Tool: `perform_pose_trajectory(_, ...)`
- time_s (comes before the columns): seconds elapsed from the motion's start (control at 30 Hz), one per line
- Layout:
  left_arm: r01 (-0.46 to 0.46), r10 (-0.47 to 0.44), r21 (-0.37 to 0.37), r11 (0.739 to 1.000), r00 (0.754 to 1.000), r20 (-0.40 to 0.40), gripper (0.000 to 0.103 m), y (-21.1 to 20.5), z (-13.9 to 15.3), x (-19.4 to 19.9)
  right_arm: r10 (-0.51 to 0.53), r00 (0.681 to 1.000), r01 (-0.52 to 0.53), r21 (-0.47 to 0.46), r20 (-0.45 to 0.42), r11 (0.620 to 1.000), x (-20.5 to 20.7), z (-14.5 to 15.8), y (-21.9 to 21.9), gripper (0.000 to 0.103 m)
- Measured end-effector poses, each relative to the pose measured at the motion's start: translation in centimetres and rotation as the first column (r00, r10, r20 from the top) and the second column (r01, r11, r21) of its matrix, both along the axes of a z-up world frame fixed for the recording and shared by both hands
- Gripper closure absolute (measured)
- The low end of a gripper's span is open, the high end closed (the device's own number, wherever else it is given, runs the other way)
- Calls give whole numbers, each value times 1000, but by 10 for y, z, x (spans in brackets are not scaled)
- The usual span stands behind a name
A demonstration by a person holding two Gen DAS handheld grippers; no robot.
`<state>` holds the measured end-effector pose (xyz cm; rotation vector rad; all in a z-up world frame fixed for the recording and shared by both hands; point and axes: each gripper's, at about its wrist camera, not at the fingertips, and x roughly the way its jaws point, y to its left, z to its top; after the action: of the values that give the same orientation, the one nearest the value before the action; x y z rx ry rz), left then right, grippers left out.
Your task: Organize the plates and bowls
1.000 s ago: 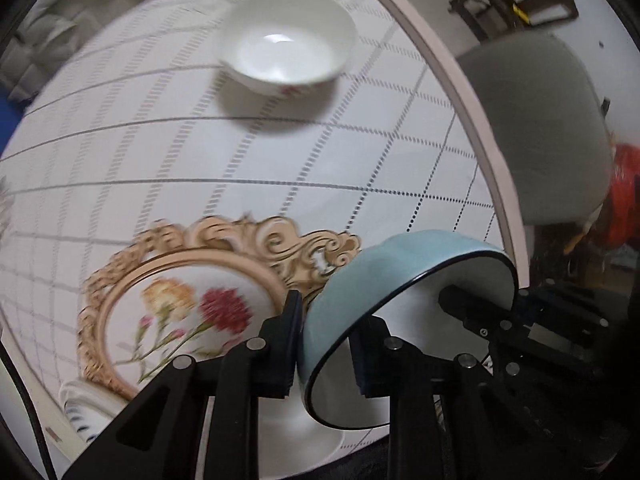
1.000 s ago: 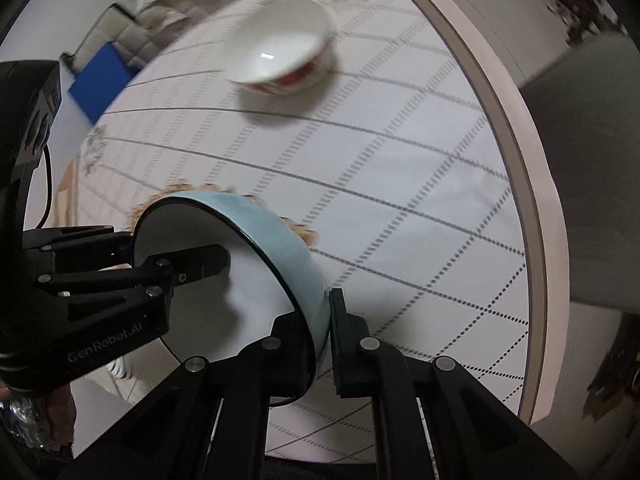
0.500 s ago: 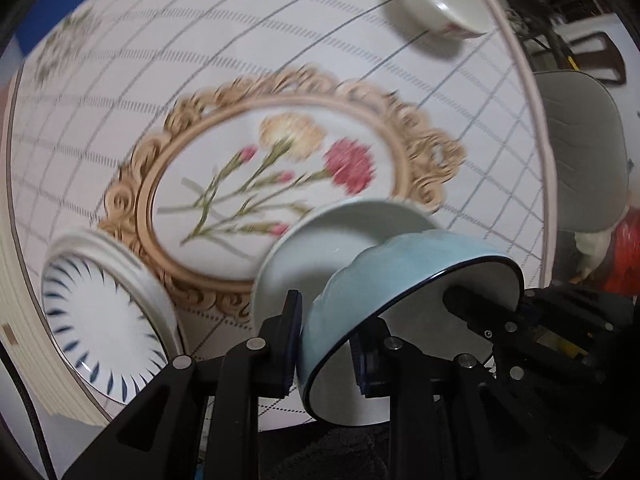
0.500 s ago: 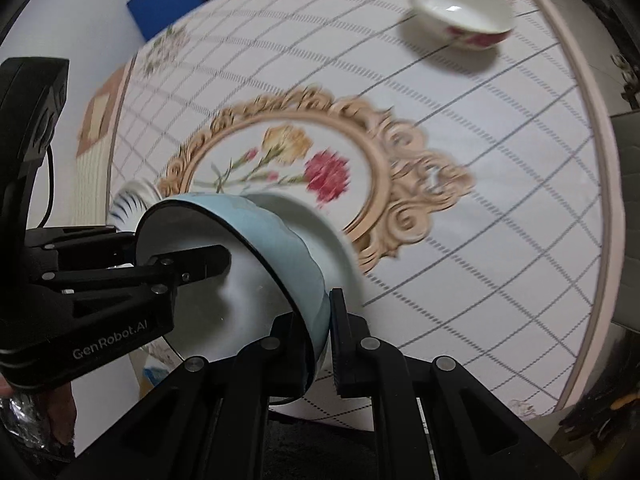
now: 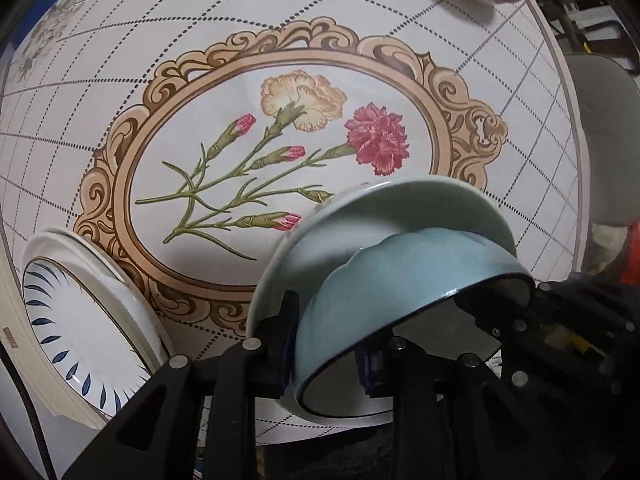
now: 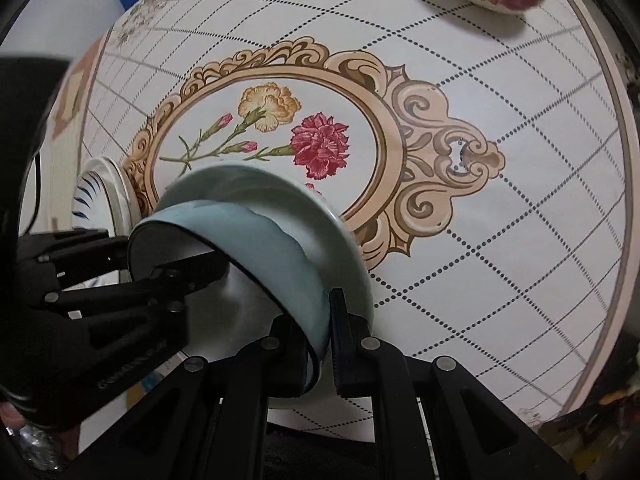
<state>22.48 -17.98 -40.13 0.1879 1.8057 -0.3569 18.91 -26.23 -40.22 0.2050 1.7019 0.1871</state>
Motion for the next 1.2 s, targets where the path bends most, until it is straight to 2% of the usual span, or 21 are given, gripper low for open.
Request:
perform_pose_trajectory(0.17,14,-13,23,1000,999,-43,80,-4,-12,-6,17,999,-19,-27,-47,999,3,-6,7,93)
perform_pose_trajectory(0.23,12,-11,25,1000,998,-60,76,-6,-15,-8,16,998,-19,-38,-62,999,4,-7,9,91)
perform_pose_trajectory(0.43,-51,53,11,999,984,-168,71,-1,-24,-7,-9,989,8,-9,-149,1000,8,-16,11,90)
perform_pose_trajectory(0.7,-139,126,-32,990,957,-260,66,10,-30,1,-38,976,40,6,-214,999,14,-15,4,89)
perform_pose_trajectory(0.8,-167,150,-44,985,951,-271,63,14,-30,2,-38,976,36,-13,-213,999,16,-9,0,82)
perform_pose_trajectory(1.03,-203,181,-58,977,946,-268,57,26,-20,0,-62,973,71,34,-225,997,14,-2,-10,79)
perform_pose_trajectory(1.2,-241,211,-80,967,937,-277,55,35,-7,6,-83,968,103,77,-235,992,14,5,-22,70)
